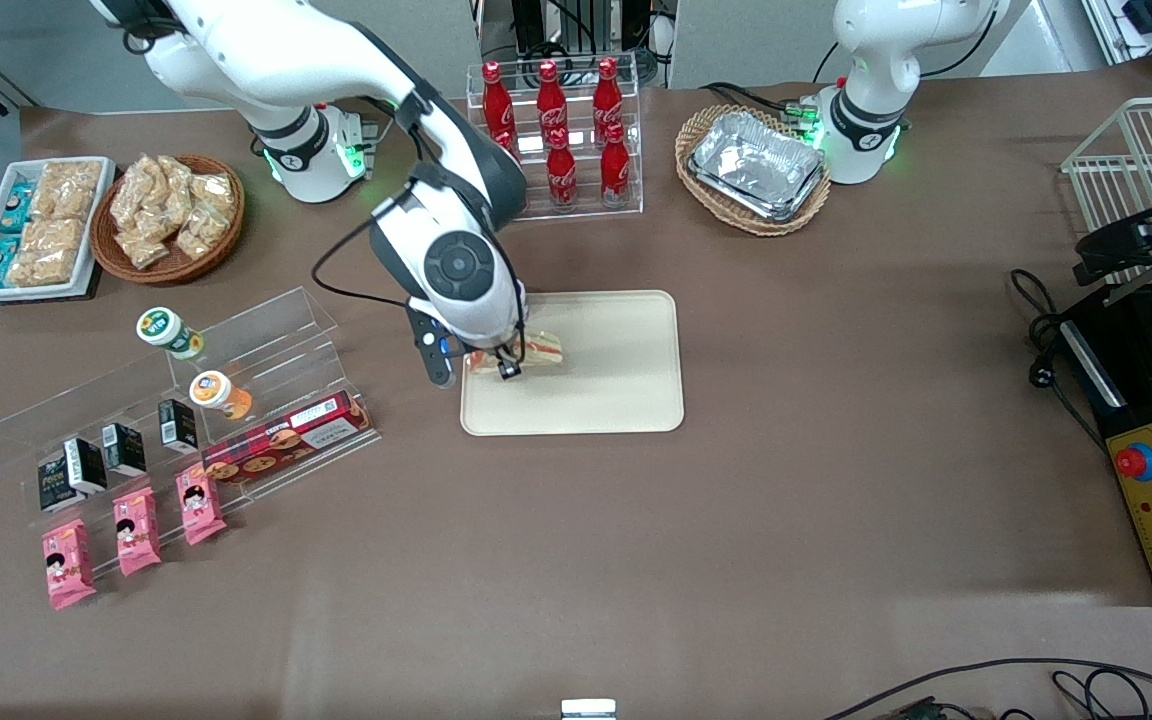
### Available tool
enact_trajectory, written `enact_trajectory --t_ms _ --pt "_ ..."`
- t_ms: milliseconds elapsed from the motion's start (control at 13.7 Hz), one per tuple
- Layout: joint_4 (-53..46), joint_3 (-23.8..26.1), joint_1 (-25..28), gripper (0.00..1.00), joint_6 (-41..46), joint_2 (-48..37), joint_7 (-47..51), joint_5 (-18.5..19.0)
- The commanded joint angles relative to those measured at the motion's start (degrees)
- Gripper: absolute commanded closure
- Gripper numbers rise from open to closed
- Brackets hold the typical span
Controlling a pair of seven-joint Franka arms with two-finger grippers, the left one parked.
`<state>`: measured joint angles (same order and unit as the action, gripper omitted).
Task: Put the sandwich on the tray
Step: 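Lower the sandwich onto the tray and open the right gripper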
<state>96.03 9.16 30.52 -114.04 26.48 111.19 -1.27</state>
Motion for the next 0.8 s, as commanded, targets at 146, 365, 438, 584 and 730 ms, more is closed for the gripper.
enact_trajectory --t_ms 146,365,438,584,730 --pt "-9.3 -0.2 0.6 0.71 -3.4 9.2 6.7 0.3" --pt "-9.3 -0.3 1.5 0.71 -5.9 11.6 8.2 3.2" --pt "-9.3 -0.2 2.1 0.71 -7.1 12.4 9.6 4.8" --pt "-9.2 -0.2 2.3 0.71 -7.9 13.4 11.2 6.3" --pt "-9.2 -0.2 3.1 0.71 -8.1 14.3 11.3 7.3"
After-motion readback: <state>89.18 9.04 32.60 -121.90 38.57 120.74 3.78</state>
